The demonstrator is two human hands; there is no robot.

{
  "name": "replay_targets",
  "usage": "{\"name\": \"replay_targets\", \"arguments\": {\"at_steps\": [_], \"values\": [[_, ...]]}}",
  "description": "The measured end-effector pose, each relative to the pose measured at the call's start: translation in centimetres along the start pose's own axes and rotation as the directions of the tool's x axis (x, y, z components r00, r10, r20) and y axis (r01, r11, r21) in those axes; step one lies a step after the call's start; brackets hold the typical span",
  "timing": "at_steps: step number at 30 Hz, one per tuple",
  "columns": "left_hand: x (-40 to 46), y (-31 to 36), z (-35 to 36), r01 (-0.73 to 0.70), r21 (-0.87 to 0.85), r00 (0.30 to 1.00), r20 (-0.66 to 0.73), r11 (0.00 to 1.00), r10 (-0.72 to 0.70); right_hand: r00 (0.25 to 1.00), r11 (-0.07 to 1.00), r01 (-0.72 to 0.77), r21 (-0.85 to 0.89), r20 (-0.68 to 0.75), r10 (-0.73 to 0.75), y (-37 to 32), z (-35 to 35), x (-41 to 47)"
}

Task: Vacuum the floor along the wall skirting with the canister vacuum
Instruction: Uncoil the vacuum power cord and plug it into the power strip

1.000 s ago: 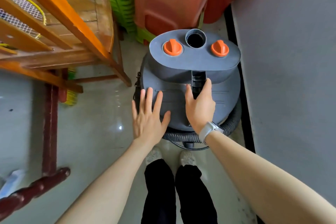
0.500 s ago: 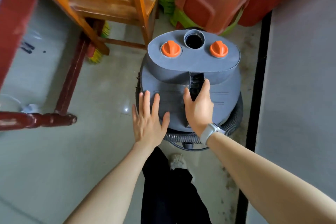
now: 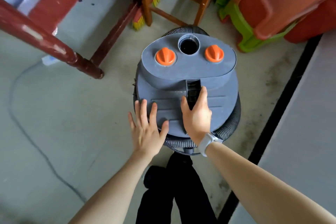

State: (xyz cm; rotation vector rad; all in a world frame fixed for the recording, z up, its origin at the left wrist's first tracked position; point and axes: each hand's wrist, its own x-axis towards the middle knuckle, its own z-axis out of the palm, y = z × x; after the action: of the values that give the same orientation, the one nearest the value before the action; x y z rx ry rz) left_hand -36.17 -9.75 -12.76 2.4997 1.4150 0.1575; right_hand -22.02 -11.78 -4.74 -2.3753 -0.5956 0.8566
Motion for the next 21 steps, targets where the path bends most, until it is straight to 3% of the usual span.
{"name": "replay_targets", "arguments": {"at_steps": [13,21], "values": [[-13.8,-11.0,-3.3,0.277,-0.033,0.959,-0.051,0.96,-0.278,0.948,0.961,0.221,-0.165,0.269,-0.172,-3.1,9.9,-12.4],[-21.4,-15.9,-4.5,0.542,-0.125,0.835,-0.029,0.831,-0.549,0.844,0.907,0.388,-0.163,0.458,-0.278,-3.6,15.5,-20.2]]}}
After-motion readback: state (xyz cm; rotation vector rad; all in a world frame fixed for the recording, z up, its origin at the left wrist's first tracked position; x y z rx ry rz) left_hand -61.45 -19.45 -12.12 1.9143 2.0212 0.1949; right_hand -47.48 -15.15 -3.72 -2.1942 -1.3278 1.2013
